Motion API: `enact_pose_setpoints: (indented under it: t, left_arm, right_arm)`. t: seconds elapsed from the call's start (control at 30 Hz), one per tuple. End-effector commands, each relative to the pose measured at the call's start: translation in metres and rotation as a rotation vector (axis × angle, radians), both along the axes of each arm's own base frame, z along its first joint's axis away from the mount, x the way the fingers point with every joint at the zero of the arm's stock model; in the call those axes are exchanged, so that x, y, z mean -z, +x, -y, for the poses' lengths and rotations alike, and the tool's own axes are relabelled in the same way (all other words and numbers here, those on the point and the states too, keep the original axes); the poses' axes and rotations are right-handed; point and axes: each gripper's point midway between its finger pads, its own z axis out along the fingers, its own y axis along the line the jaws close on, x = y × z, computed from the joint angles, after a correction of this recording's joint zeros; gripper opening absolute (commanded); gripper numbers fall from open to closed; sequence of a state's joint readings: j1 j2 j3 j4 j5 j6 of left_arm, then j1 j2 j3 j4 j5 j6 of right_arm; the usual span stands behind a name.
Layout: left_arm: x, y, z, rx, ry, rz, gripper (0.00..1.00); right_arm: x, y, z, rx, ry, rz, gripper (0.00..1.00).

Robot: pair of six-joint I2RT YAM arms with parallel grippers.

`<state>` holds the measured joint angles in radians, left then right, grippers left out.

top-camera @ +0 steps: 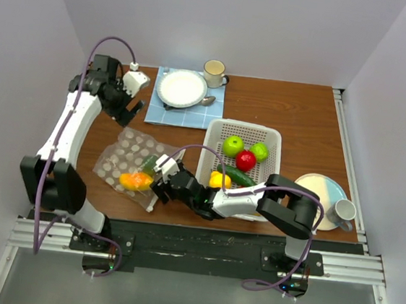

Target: Open the zip-top bag and remove the fake food

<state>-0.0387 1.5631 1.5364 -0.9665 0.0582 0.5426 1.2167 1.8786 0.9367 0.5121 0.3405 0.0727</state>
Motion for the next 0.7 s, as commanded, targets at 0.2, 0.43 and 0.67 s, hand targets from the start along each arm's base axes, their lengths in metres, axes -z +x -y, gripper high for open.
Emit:
enact_pose_setpoints:
  t: [0.2, 0.43, 0.67]
  left_arm:
    - [0.116, -0.147, -0.027, 0.018, -0.090, -0.339, 1.00]
    - [0.144, -0.149, -0.041, -0.059, -0.080, -0.359, 1.00]
    - [0.193, -0.155, -0.039, -0.079, -0.102, -0.434, 1.00]
  right_arm:
    - [-0.010, 0.001, 0.006, 0.009, -0.018, 0.016, 0.79]
    - [-0.010, 0.001, -0.002, -0.004, -0.010, 0.007, 0.79]
    - [-0.007, 0.000, -0.005, -0.012, -0.015, 0.000, 0.79]
